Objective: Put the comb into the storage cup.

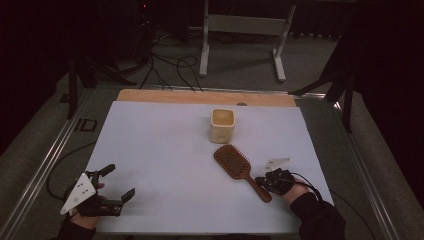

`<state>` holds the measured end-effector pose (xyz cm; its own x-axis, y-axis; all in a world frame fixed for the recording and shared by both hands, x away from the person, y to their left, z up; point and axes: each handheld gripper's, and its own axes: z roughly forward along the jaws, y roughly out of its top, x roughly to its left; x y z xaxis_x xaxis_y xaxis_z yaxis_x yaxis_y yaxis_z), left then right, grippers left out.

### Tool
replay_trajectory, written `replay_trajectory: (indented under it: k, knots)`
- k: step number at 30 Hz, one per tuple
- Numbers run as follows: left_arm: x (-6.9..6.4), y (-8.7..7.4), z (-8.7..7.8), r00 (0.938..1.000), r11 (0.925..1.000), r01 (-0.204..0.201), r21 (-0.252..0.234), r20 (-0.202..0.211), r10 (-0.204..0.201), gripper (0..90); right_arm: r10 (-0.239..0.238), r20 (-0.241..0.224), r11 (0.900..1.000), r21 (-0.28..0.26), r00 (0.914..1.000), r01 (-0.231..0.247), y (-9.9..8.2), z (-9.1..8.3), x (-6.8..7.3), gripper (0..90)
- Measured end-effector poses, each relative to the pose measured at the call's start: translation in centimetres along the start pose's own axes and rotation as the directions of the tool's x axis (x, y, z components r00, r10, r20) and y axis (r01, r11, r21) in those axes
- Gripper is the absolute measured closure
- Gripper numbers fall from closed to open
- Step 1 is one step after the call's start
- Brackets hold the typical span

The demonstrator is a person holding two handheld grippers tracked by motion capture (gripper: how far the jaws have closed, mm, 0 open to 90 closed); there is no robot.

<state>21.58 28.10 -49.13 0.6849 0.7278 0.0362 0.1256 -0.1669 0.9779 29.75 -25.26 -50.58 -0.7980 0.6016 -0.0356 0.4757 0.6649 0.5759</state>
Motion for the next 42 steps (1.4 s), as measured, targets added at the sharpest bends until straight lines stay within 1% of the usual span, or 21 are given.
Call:
replay_trajectory:
  k: [7, 9, 12, 16, 18, 19, 20, 24, 26, 28, 30, 33, 34, 35, 36, 37, 39, 42]
  knots:
    - [0.0, 0.0, 0.0, 1.0, 1.0, -0.005, 0.004, 0.002, 0.005, 0.0, 0.002, -0.018, 1.0, 0.002, 0.9998, -0.002, -0.1, 0.0, 0.8, 90.0]
    - [0.0, 0.0, 0.0, 1.0, 1.0, -0.006, 0.004, 0.001, 0.006, 0.0, 0.009, -0.026, 1.0, 0.0, 0.9996, -0.009, -0.1, 0.0, 0.9, 90.0]
    - [-0.1, 0.0, 0.0, 1.0, 1.0, -0.006, 0.004, 0.002, 0.006, 0.0, 0.006, -0.028, 1.0, 0.0, 0.9996, -0.006, -0.1, 0.0, 0.9, 90.0]
    - [-0.1, 0.1, 0.0, 1.0, 1.0, -0.007, 0.003, 0.001, 0.007, 0.0, 0.022, 0.001, 0.9997, -0.007, 0.9998, -0.022, -0.1, -0.4, 0.6, 90.0]
    - [-0.1, 0.1, 0.0, 1.0, 1.0, -0.007, 0.003, 0.001, 0.007, 0.0, 0.029, 0.006, 0.9995, -0.01, 0.9996, -0.029, -0.1, -0.6, 0.5, 90.0]
    - [-0.1, 0.1, 0.0, 1.0, 1.0, -0.008, 0.005, 0.001, 0.008, 0.0, 0.039, 0.018, 0.999, -0.021, 0.9991, -0.039, -0.2, -0.8, 0.3, 90.0]
    - [-0.1, 0.0, 0.0, 1.0, 1.0, -0.008, 0.005, 0.0, 0.008, 0.0, 0.039, 0.029, 0.999, -0.02, 0.9988, -0.039, -0.2, -0.9, 0.3, 90.0]
    - [-0.1, 0.0, 0.1, 1.0, 0.9999, -0.008, 0.007, 0.002, 0.008, 0.0, 0.06, 0.042, 0.998, -0.02, 0.9973, -0.059, -0.3, -1.2, 0.2, 90.0]
    - [-0.1, 0.0, 0.1, 1.0, 0.9999, -0.008, 0.007, 0.001, 0.008, 0.0, 0.079, 0.049, 0.9966, -0.026, 0.9957, -0.078, -0.3, -1.4, 0.1, 90.0]
    - [-0.1, 0.0, 0.1, 1.0, 1.0, -0.007, 0.006, 0.001, 0.007, 0.0, 0.092, 0.061, 0.9954, -0.031, 0.9939, -0.09, -0.2, -1.6, 0.1, 86.0]
    - [-0.1, 0.0, 0.1, 1.0, 1.0, -0.006, 0.006, 0.001, 0.006, 0.0, 0.103, 0.063, 0.9943, -0.036, 0.9927, -0.101, -0.1, -1.8, 0.1, 82.6]
    - [-0.1, 0.0, 0.1, 1.0, 0.9999, -0.007, 0.008, 0.001, 0.007, 0.0, 0.113, 0.07, 0.993, -0.042, 0.9911, -0.11, 0.2, -2.1, 0.3, 72.7]
    - [-0.1, 0.0, 0.1, 1.0, 0.9999, -0.007, 0.008, 0.001, 0.007, 0.0, 0.12, 0.07, 0.9919, -0.051, 0.9903, -0.117, 0.5, -2.3, 0.4, 64.5]
    - [-0.1, 0.0, 0.1, 1.0, 1.0, -0.006, 0.006, 0.001, 0.006, 0.0, 0.12, 0.07, 0.9919, -0.051, 0.9903, -0.117, 0.5, -2.3, 0.4, 64.5]
    - [-0.1, 0.0, 0.1, 1.0, 1.0, -0.006, 0.006, 0.002, 0.006, 0.0, 0.129, 0.067, 0.9907, -0.053, 0.9894, -0.125, 0.6, -2.4, 0.4, 60.6]
    - [-0.1, 0.0, 0.1, 1.0, 1.0, -0.007, 0.006, 0.002, 0.007, 0.0, 0.134, 0.069, 0.9899, -0.055, 0.9886, -0.13, 0.8, -2.5, 0.5, 58.6]
    - [-0.1, 0.0, 0.1, 1.0, 1.0, -0.008, 0.006, 0.002, 0.008, 0.0, 0.135, 0.073, 0.9897, -0.057, 0.9881, -0.131, 1.1, -2.8, 0.7, 51.5]
    - [-0.1, 0.0, 0.1, 1.0, 1.0, -0.006, 0.005, 0.001, 0.006, 0.0, 0.134, 0.07, 0.9898, -0.057, 0.9885, -0.13, 1.5, -3.0, 1.0, 45.3]
